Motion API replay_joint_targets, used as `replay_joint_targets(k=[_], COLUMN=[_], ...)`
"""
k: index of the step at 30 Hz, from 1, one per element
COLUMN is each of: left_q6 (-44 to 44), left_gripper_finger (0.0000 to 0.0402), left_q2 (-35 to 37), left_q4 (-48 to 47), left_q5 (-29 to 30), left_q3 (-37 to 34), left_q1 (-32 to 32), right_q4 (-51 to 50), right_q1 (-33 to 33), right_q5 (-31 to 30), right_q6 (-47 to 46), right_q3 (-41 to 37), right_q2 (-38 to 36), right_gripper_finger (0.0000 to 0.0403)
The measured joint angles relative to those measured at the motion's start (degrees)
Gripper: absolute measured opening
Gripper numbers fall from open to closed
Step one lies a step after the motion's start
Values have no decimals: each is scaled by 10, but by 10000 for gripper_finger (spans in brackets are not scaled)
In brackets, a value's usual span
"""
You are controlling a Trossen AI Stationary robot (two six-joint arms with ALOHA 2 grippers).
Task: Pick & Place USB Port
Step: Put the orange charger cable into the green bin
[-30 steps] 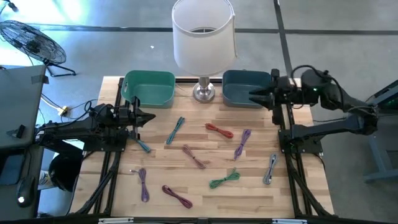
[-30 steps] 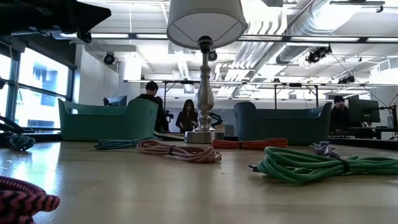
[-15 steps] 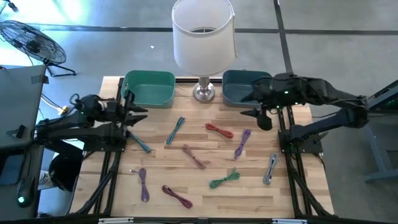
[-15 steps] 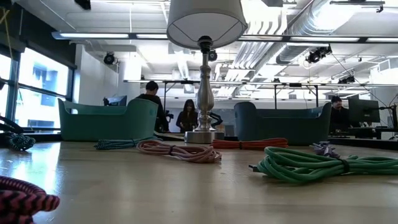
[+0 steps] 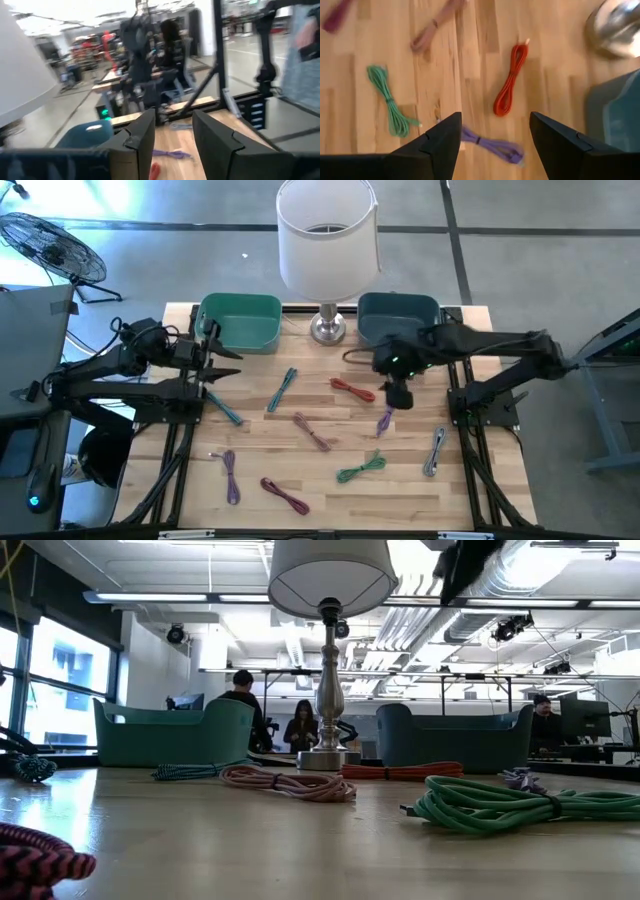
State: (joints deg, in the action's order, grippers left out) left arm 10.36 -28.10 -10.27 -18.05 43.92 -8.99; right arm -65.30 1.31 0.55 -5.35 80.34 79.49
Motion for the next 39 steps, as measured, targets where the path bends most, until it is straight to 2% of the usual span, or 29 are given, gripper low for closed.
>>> replay_joint_targets(k=[6,12,20,28,39], left_q6=[10,53,59,59,59], left_gripper_finger=[131,131,131,131,131], left_q2=[2,3,2,2,2], left_q4=[-51,-153,-182,-189,-204], left_q5=[-32,-19,-8,-8,-7], left_q3=[49,107,109,109,109], left_q1=[0,0,0,0,0], right_q4=[74,149,206,241,268], right_q1=[3,6,6,23,36], right_q5=[12,12,-11,-15,16], right_q6=[-19,-21,-23,-22,-22], right_q3=[-65,-116,-158,-165,-165], right_q2=[45,85,129,169,202], right_gripper_finger=[227,227,227,227,227])
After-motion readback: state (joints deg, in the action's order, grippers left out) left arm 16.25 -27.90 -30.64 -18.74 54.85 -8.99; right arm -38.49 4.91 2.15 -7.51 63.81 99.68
